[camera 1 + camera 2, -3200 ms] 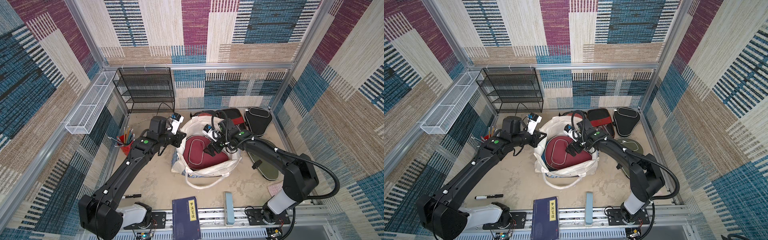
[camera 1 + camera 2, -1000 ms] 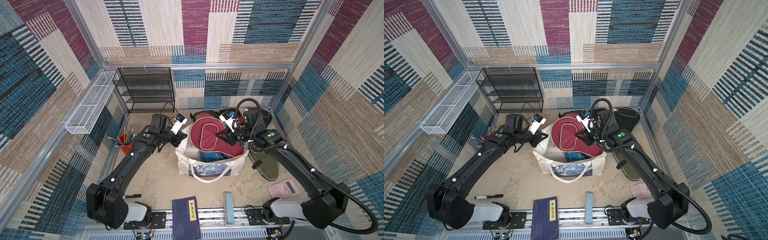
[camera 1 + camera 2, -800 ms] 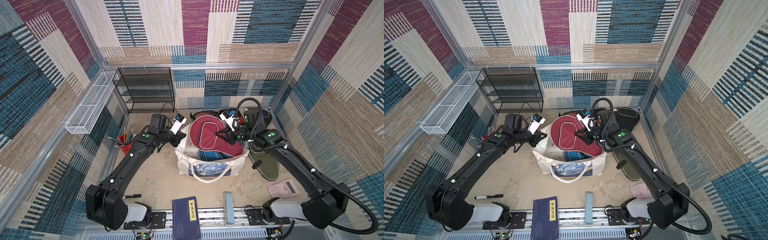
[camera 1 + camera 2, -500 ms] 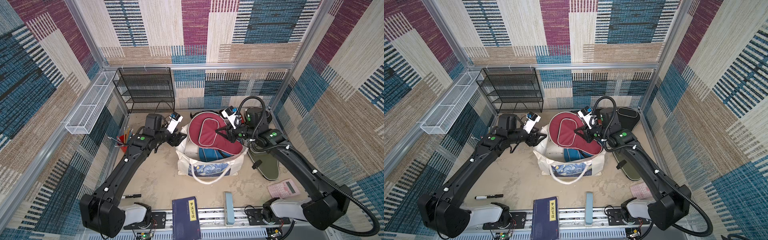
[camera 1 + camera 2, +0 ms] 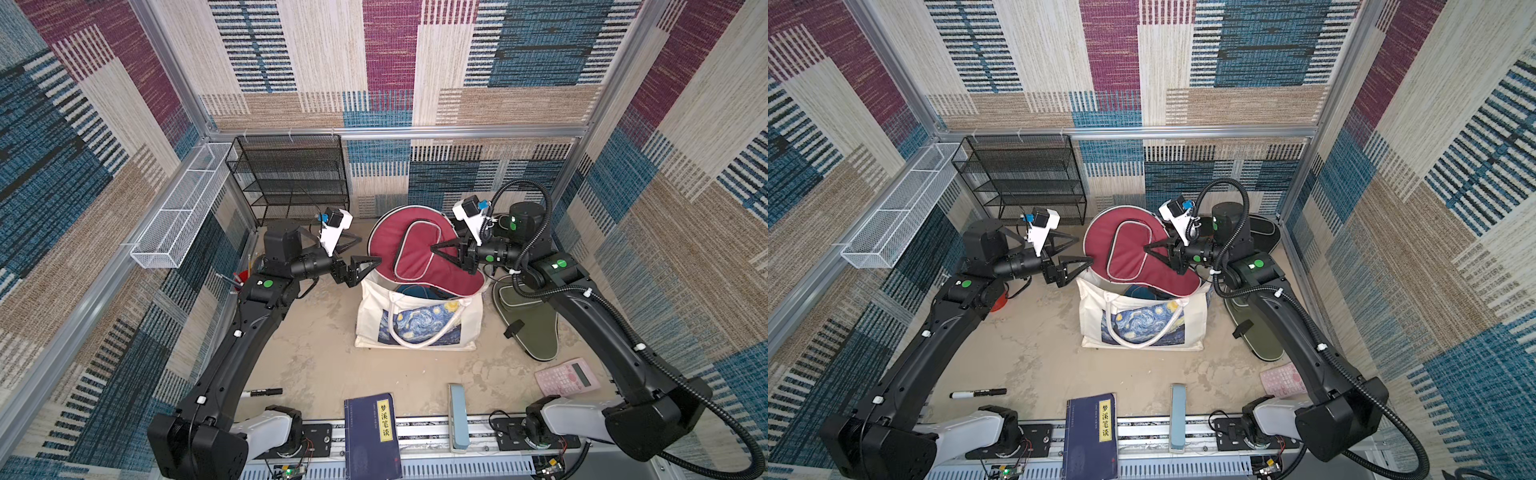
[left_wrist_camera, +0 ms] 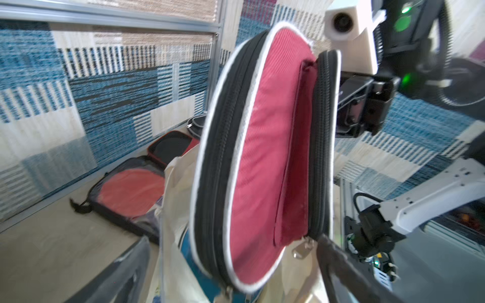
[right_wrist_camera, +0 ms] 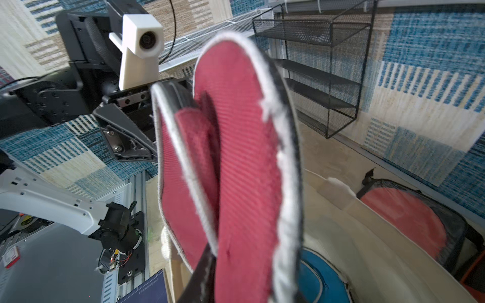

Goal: Remove the ping pong set from the canvas bag
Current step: Pick up the ping pong set from the canvas bag.

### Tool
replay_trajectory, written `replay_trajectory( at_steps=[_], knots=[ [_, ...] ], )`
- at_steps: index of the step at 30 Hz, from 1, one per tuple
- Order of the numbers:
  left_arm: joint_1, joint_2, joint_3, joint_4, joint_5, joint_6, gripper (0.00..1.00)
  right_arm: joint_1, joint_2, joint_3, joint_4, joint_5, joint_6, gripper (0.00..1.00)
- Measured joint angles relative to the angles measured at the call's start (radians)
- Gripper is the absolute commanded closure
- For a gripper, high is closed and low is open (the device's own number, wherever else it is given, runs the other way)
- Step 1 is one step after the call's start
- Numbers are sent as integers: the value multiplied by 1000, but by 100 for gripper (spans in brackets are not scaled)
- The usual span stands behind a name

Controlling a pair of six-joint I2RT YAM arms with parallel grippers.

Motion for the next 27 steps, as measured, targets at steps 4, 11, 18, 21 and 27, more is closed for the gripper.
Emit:
replay_trajectory(
  at_steps=[4, 11, 18, 21, 27],
  knots=[
    [0, 39, -5, 84, 77, -67, 50, -2, 9, 2, 13, -70, 0, 100],
    [7, 58, -27, 216, 270, -180, 100, -9, 22, 7, 37, -88, -16, 80],
    [5, 84, -26, 278, 280, -225, 100, -16, 15, 48, -79, -88, -181, 1],
    [14, 100, -16, 264, 303, -225, 100, -47, -13, 49, -156, -98, -295, 1],
    [15, 113, 13, 213, 351, -209, 100, -136, 39, 87, -282, -189, -448, 1]
  ],
)
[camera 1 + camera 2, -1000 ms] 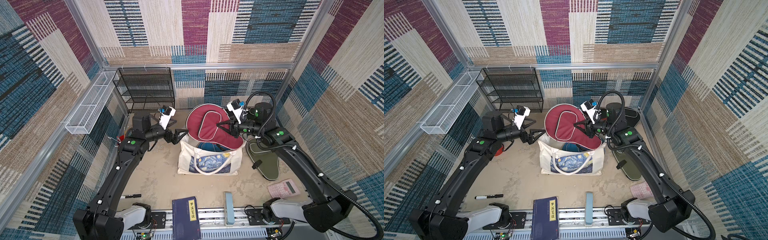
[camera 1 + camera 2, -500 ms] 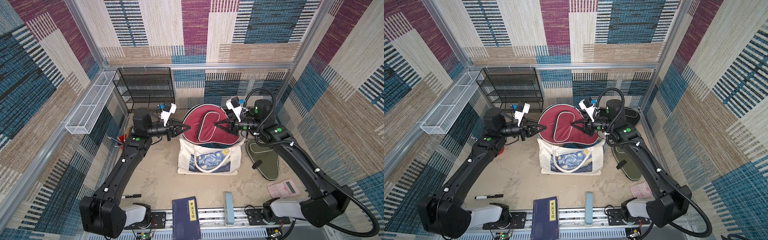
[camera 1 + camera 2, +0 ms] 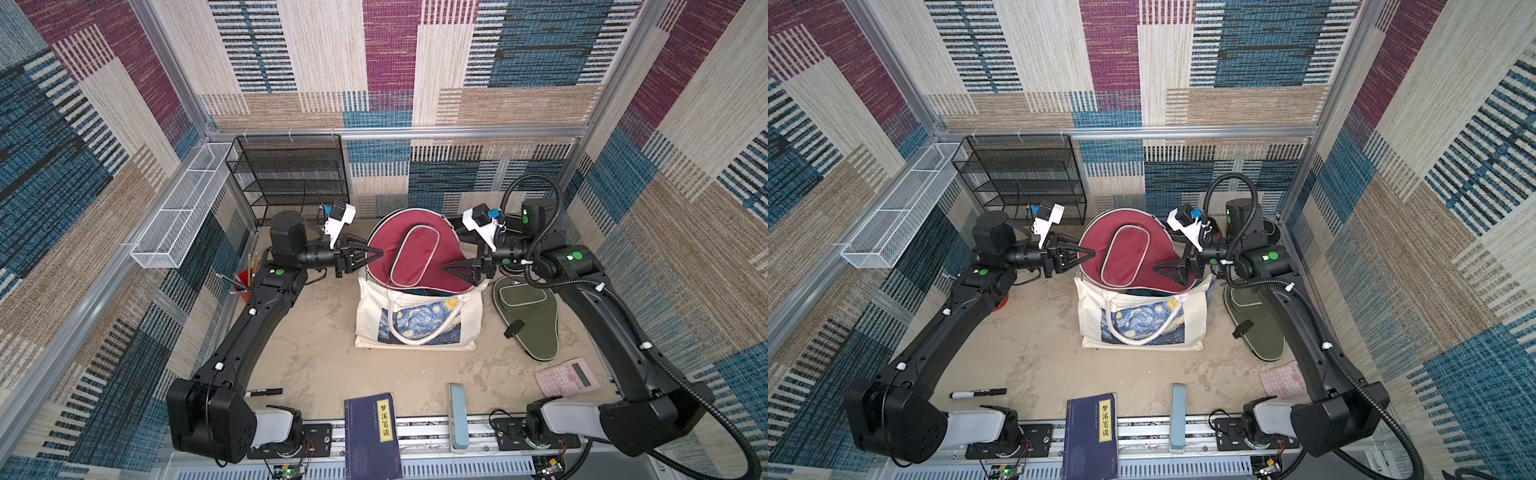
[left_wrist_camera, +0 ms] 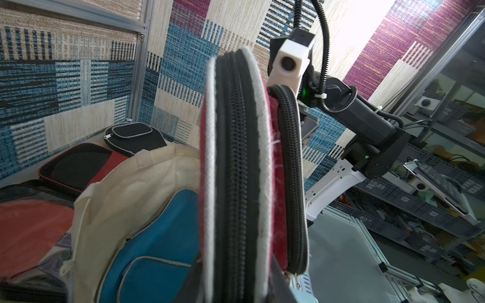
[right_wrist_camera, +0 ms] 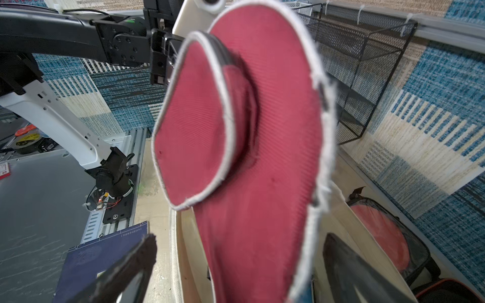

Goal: Remove the ping pong set from the canvas bag
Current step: Pick up the ping pong set from the canvas bag.

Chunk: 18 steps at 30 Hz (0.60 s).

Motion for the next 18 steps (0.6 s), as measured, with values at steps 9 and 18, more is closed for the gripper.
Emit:
replay_trajectory(
  at_steps=[9, 18],
  knots=[
    [1, 14, 35, -83, 26, 53, 100, -3, 134, 53, -132, -207, -107, 33],
    [-3, 28, 56, -112, 52, 103, 92, 21, 104, -60, -76, -222, 7, 100]
  ],
)
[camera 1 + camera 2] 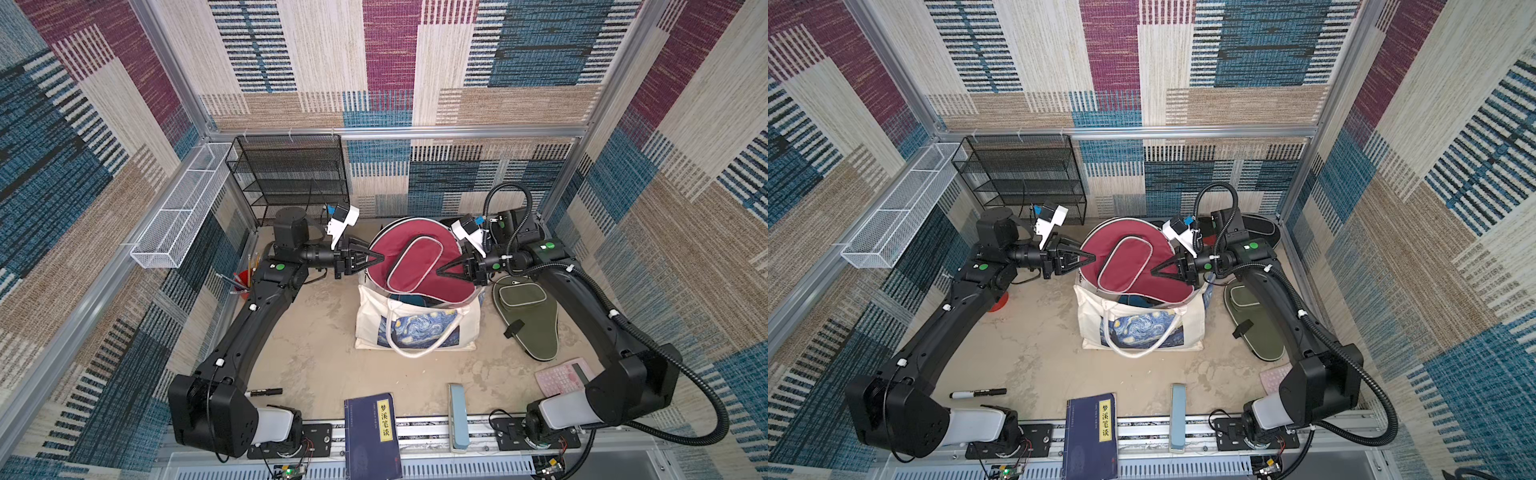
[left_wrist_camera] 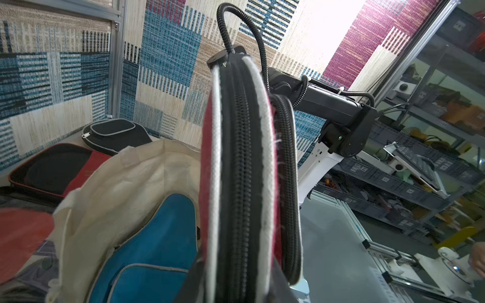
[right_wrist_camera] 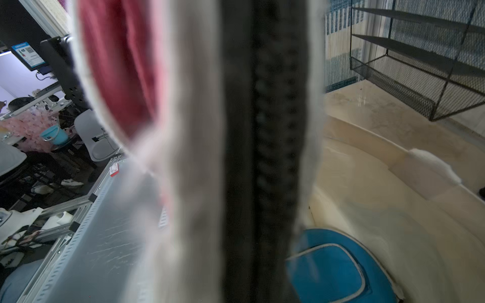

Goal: Remove the ping pong set from the canvas bag
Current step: Pick up the ping pong set from the canvas bag.

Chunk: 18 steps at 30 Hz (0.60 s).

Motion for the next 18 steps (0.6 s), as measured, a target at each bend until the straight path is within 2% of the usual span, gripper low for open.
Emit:
replay_trajectory(
  at_steps=[3, 6, 10, 13, 18],
  knots=[
    [0, -11, 0, -18, -28, 21, 42, 0, -27, -23, 59, 32, 71, 100],
    [11, -54, -11, -30, -104, 27, 19, 2, -74, -58, 149, 50, 127, 100],
    [49, -151, -95, -13, -210, 23, 10, -15, -153, -112, 309, 58, 263, 100],
    [71, -211, -151, 6, -288, 3, 9, -28, -186, -122, 443, 72, 391, 100],
    [64, -235, -245, 160, -313, -118, 8, -29, -179, -122, 654, 98, 629, 100]
  ],
)
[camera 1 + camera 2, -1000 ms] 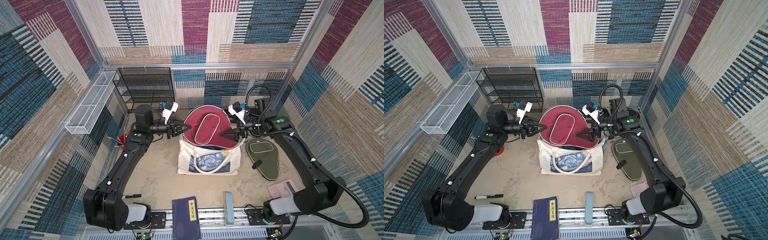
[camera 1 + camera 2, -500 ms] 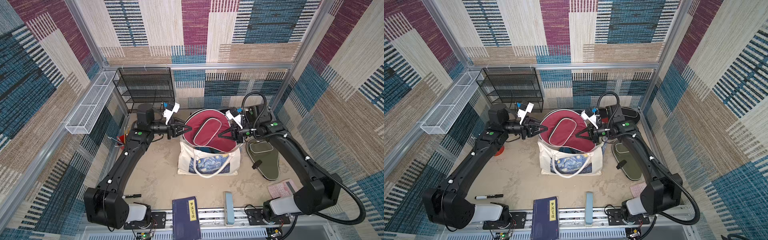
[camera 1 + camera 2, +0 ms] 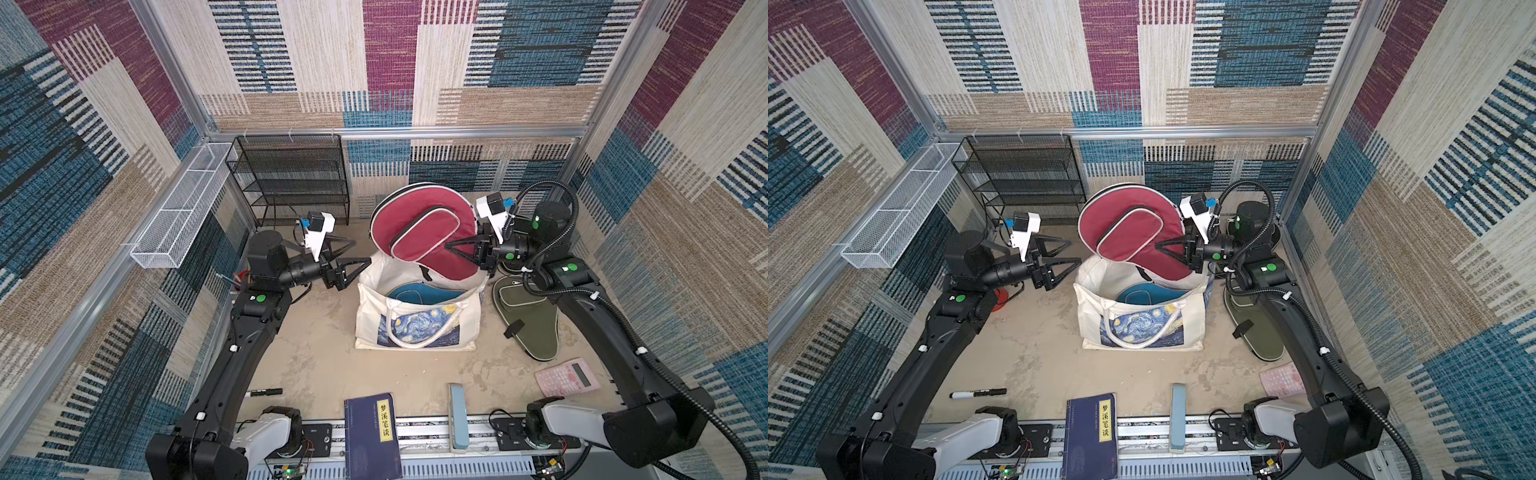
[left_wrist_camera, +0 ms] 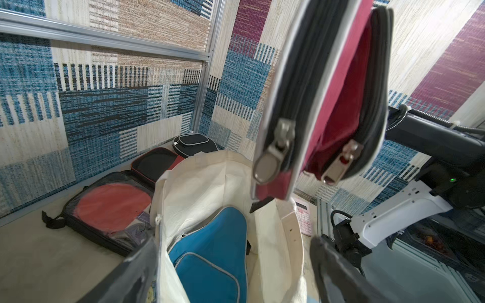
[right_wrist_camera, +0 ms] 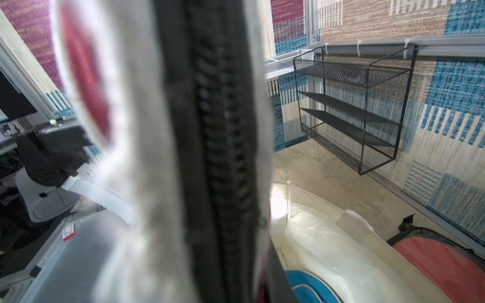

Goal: Remove the ping pong set from the canvas bag
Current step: Pick up the ping pong set from the canvas bag.

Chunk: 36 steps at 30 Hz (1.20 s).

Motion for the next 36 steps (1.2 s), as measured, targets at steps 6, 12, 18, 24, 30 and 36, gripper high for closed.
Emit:
replay_trajectory(
  at_steps=[6, 12, 18, 24, 30, 36],
  knots=[
    [-77, 85, -47, 255, -3, -169, 3, 4, 51, -17, 237, 1, 280, 100],
    [-127, 185, -50, 552, -5, -325, 1, 45, 64, -56, 369, 8, 438, 100],
    [-148, 257, -42, 759, -8, -424, 2, 103, 82, -96, 473, 53, 531, 100],
    [-149, 306, -19, 911, -14, -540, 52, 161, 106, -139, 561, 133, 589, 100],
    [-148, 325, 10, 967, 21, -611, 100, 165, 108, -145, 562, 187, 597, 95],
    [-102, 261, 95, 767, 45, -584, 100, 173, 80, -29, 303, 212, 384, 5]
  ],
)
